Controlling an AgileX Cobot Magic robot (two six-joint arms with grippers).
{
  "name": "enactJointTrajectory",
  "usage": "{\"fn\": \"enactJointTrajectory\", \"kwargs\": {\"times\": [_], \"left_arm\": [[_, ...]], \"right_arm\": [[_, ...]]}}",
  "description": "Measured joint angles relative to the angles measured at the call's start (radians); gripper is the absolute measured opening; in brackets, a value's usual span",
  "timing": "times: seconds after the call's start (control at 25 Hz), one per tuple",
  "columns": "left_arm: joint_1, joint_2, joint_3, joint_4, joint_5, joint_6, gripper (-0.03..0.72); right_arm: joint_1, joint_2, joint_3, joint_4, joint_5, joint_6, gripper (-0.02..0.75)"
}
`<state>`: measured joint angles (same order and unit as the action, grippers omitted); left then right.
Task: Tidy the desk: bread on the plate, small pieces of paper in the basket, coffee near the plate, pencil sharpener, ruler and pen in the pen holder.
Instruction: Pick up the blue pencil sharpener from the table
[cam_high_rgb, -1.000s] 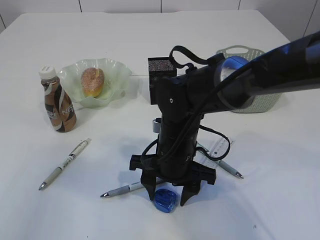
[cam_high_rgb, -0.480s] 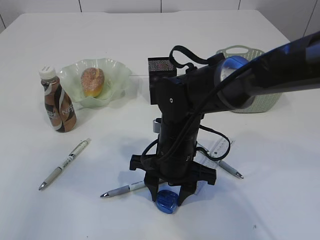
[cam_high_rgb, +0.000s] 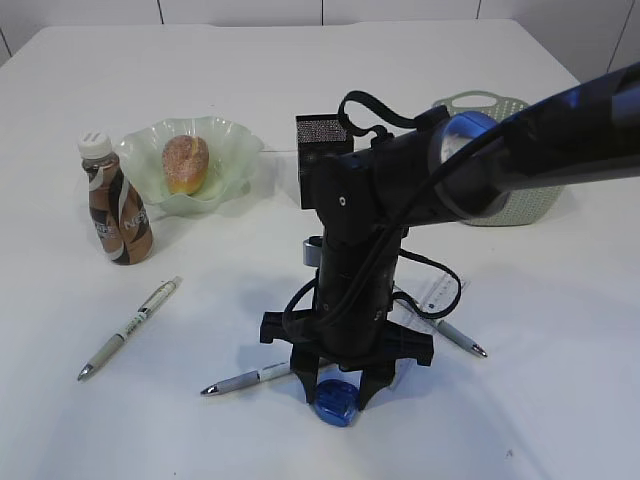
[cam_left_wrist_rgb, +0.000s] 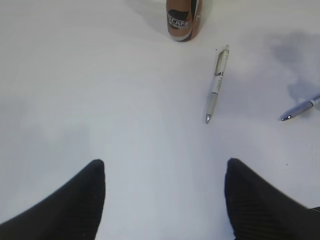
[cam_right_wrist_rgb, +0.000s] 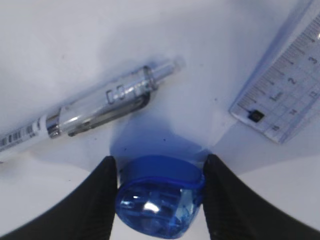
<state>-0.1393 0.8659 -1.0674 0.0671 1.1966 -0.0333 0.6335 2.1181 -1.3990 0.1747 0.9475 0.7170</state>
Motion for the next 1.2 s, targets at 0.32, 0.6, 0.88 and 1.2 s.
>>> {"fn": "enactJointTrajectory", "kwargs": {"times": [0.32, 0.6, 0.88, 1.2], "left_arm": [[0.000, 0.000, 0.000, 0.002, 0.000, 0.000, 0.526], [0.000, 0.000, 0.000, 0.002, 0.000, 0.000, 0.526], [0.000, 0.000, 0.000, 0.004, 0.000, 0.000, 0.526], [0.000, 0.000, 0.000, 0.005, 0.000, 0.000, 0.526]], "right_arm": [[0.002, 0.000, -0.002, -0.078, 0.051, -0.038, 0.396], [0.002, 0.000, -0.002, -0.087, 0.057, -0.038, 0.417], [0.002, 0.000, -0.002, -0.083, 0.059, -0.038, 0.507], [0.002, 0.000, -0.002, -0.070, 0.063, -0.021, 0.545]]}}
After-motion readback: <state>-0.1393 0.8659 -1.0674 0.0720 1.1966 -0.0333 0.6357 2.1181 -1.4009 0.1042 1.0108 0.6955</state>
